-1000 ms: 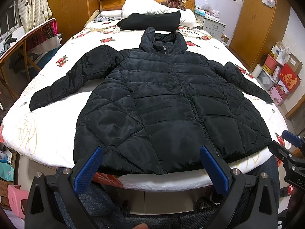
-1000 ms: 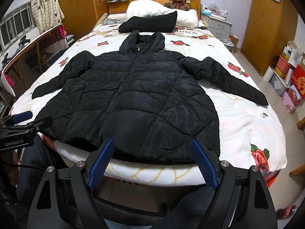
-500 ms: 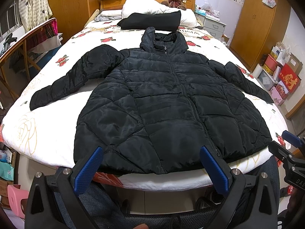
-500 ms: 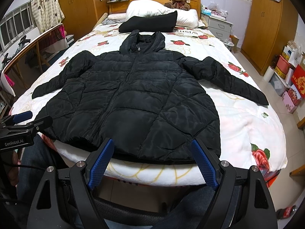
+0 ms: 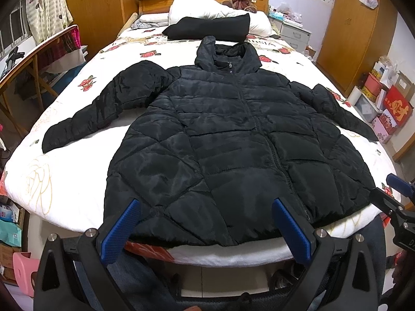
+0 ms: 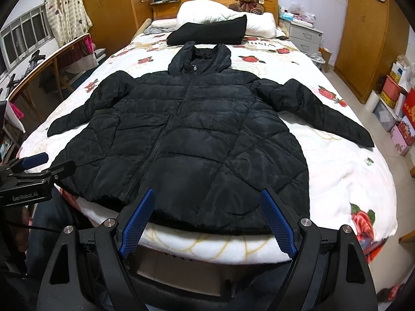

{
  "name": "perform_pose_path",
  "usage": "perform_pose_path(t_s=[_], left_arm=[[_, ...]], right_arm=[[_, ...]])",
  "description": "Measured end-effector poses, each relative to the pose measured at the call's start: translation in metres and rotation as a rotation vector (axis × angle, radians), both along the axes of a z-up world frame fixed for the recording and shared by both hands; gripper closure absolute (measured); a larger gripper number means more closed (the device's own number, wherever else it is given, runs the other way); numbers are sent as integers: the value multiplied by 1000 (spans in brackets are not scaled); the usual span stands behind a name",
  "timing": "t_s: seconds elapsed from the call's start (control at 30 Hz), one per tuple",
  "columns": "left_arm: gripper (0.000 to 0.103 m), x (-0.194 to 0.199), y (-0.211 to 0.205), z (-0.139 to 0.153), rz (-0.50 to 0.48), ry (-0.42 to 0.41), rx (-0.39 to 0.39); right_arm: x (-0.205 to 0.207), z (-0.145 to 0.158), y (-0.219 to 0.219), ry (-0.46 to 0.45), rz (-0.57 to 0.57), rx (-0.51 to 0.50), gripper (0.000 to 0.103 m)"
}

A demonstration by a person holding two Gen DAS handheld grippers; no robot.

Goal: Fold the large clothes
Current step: 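Grasp the sleeve nearest the left tool and lift it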

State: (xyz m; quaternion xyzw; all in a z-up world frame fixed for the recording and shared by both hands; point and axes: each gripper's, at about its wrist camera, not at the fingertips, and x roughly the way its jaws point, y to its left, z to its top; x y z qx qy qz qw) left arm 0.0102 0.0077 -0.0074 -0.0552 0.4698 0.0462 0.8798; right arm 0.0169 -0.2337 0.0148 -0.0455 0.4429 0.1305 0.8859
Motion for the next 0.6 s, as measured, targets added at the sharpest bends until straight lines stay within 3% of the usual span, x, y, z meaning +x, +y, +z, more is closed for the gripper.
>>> perform_pose_path(t_s=[0.33, 0.6], left_arm=[[1, 32, 31, -8, 50, -4, 11], [1, 66, 86, -25, 151, 4, -2]], right_arm=[[43, -5, 27, 23, 65, -5, 20], [90, -15, 58, 33, 111, -24, 20]])
